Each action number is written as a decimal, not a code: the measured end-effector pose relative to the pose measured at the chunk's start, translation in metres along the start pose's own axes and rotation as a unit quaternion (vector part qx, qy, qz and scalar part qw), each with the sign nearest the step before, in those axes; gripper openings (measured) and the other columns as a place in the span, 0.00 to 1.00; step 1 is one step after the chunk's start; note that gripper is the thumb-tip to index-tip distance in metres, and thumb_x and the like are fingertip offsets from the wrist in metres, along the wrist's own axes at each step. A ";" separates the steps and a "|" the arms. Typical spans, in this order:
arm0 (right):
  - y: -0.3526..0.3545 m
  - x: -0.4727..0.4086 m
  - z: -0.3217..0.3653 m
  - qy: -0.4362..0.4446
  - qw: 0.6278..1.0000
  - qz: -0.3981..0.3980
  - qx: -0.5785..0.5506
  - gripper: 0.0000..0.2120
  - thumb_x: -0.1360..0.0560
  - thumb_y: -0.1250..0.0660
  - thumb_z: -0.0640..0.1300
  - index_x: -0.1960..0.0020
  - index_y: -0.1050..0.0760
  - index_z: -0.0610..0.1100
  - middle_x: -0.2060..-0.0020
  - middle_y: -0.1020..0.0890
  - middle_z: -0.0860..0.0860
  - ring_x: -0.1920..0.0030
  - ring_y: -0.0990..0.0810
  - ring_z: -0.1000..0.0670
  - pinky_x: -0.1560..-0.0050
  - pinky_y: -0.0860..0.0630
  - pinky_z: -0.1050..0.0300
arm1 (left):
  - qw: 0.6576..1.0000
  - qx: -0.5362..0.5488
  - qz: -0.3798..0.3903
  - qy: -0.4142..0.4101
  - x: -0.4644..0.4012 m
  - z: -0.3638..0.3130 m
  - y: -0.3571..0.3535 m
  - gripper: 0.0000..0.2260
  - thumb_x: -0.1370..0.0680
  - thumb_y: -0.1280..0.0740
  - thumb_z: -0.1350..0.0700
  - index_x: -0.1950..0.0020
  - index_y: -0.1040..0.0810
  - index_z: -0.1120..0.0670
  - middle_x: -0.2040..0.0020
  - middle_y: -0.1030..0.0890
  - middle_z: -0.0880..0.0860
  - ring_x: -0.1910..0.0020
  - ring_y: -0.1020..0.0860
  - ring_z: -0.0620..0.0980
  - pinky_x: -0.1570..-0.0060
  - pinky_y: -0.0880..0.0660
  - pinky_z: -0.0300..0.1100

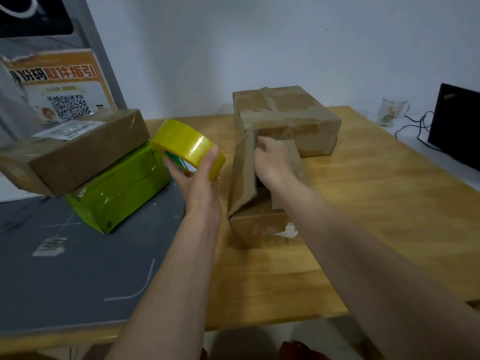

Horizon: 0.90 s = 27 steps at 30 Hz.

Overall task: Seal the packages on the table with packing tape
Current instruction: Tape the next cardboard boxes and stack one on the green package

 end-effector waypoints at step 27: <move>0.050 0.030 -0.047 0.197 0.913 0.085 0.347 0.35 0.30 0.35 0.69 0.29 0.33 0.52 0.34 0.28 0.53 0.39 0.25 0.49 0.46 0.29 0.53 | 0.966 -0.185 0.152 -0.095 0.038 -0.021 0.012 0.51 0.42 0.17 0.48 0.25 0.41 0.35 0.33 0.26 0.41 0.39 0.22 0.44 0.41 0.22 0.54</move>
Point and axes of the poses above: each hand's wrist, its own x-axis away from the middle knuckle, its own y-axis out of the back of the hand, z = x × y, the point moved 2 cm from there along -x, towards the middle knuckle
